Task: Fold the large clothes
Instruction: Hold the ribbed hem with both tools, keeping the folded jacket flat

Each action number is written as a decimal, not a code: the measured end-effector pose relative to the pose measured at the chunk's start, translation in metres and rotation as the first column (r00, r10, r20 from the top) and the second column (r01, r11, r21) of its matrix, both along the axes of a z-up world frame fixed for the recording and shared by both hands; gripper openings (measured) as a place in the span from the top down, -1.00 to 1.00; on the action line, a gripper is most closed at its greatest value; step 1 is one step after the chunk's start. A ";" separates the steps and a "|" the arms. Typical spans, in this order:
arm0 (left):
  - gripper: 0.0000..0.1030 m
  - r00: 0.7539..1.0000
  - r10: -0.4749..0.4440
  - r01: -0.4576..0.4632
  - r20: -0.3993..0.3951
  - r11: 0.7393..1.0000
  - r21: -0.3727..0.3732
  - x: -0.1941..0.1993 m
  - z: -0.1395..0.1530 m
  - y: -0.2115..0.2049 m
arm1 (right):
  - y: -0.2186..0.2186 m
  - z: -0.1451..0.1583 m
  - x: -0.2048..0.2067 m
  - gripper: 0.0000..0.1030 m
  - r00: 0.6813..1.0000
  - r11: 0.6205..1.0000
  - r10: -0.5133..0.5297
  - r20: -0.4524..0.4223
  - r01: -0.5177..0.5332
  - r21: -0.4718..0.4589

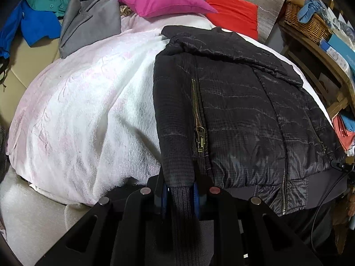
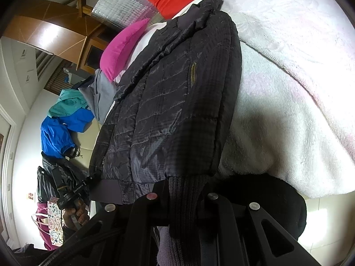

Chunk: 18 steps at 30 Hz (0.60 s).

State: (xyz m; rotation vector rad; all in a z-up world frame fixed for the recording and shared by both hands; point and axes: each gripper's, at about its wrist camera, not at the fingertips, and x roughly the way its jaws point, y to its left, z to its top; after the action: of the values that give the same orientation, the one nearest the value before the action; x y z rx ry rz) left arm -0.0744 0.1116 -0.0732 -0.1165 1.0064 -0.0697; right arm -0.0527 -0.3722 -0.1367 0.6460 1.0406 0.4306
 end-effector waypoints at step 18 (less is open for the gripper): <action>0.62 0.999 -0.006 0.009 0.043 0.997 -0.082 -0.018 0.034 0.019 | -0.027 0.023 -0.016 0.74 0.995 0.992 0.020 0.098 -0.032 0.126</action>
State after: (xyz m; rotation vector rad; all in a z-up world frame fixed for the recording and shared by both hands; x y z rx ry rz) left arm -0.0922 0.1308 -0.0395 -0.1859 0.9617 -0.1204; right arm -0.0685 -0.3988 -0.1139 0.7189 0.9355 0.5492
